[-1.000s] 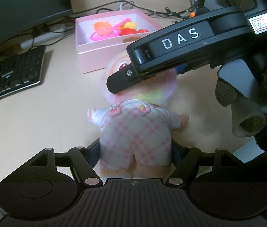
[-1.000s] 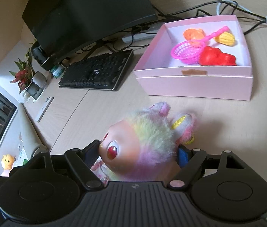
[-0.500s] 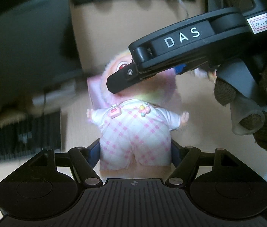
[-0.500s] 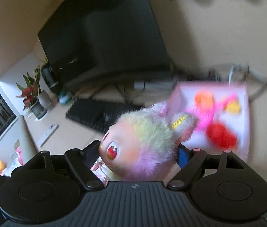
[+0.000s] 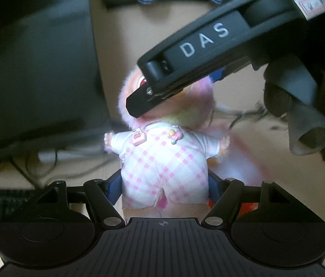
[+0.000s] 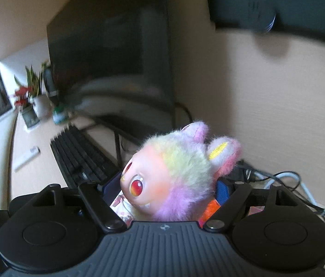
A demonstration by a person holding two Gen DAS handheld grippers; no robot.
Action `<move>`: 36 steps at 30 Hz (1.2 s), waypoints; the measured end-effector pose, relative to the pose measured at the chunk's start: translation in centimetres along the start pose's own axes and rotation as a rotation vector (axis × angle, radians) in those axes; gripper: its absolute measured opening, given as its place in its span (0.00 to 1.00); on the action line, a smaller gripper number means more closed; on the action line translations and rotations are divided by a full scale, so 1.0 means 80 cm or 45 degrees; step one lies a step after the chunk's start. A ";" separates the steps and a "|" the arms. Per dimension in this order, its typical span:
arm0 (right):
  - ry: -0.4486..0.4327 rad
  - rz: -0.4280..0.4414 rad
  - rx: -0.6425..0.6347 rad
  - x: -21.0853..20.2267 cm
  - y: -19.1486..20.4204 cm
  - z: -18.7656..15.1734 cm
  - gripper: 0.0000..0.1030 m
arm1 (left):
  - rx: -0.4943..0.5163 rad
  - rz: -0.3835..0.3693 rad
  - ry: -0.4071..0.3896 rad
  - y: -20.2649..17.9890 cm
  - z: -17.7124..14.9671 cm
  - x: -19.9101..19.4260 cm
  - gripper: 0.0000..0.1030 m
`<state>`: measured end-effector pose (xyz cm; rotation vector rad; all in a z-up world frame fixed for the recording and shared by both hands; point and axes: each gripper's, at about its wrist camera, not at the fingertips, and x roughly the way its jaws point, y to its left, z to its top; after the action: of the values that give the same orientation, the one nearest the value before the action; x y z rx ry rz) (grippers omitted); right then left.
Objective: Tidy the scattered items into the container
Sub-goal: 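Carry the doll with both tools over the pink box and release it inside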
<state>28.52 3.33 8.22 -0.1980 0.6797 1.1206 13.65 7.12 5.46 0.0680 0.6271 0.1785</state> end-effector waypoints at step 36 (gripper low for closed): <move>-0.065 -0.118 0.283 -0.021 -0.042 -0.076 0.74 | 0.017 -0.362 0.169 0.004 -0.019 0.010 0.93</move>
<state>28.55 -2.32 3.81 -0.0110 0.7365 0.9509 13.34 7.62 3.77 -0.0205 0.7628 -0.0973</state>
